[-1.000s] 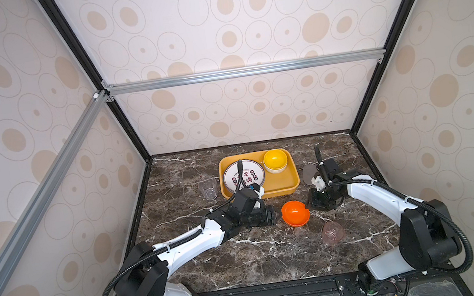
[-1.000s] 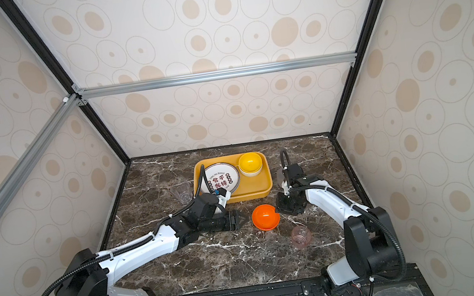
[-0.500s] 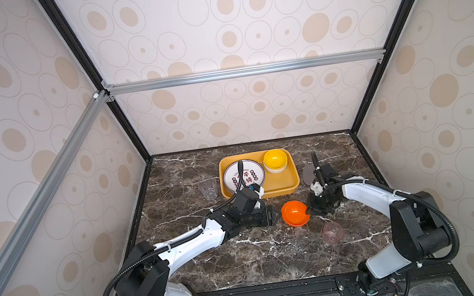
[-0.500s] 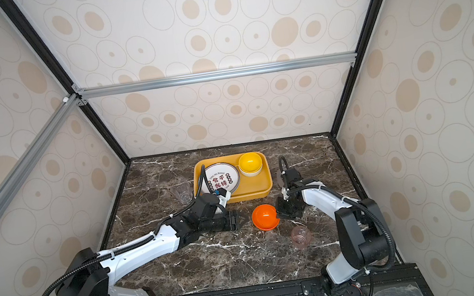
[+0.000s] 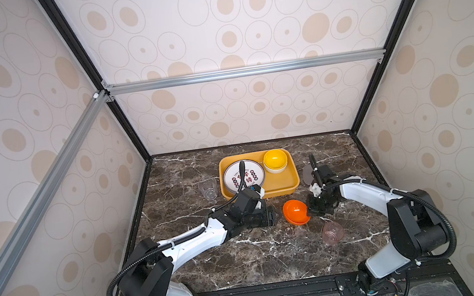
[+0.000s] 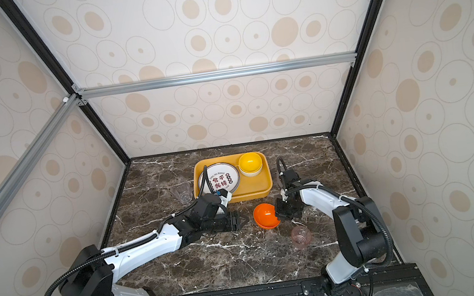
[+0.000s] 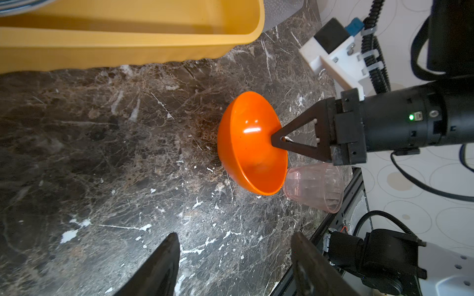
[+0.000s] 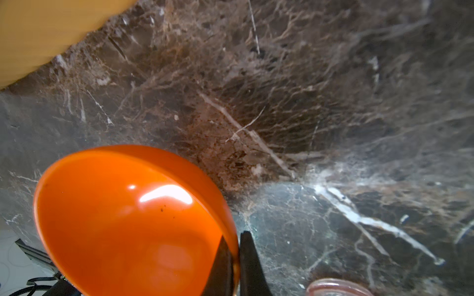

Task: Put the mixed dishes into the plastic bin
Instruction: 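Close the right gripper on the orange bowl's rim and lift it, then carry the orange bowl over the tray onto the yellow bowl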

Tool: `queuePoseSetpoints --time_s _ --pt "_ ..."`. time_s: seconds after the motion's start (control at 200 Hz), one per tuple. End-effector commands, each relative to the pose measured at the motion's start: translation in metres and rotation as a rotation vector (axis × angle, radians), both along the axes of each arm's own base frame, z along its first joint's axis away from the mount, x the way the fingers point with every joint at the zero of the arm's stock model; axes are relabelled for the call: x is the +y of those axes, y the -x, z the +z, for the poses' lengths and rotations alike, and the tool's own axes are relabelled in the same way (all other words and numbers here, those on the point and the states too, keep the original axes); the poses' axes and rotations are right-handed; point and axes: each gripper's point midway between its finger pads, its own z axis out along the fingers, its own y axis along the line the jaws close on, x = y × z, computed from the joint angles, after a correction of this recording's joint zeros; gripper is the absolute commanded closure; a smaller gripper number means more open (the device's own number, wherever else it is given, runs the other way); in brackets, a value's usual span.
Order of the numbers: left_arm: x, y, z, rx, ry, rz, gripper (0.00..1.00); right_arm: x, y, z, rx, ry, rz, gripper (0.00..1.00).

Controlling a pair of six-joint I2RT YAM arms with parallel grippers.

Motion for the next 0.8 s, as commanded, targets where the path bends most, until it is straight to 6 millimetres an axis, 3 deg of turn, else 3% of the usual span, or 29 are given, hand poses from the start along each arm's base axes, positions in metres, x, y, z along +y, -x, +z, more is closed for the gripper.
queuePoseSetpoints --time_s 0.0,0.42,0.795 --pt "-0.005 -0.008 0.016 -0.042 0.008 0.015 0.31 0.001 -0.003 0.011 -0.013 0.007 0.023 0.98" --pt "0.033 -0.023 0.032 -0.092 0.019 0.163 0.3 0.014 -0.008 0.047 -0.075 -0.004 0.083 1.0" --pt "0.064 -0.041 0.052 -0.118 0.037 0.24 0.29 0.019 -0.042 0.083 -0.146 0.021 0.109 1.0"
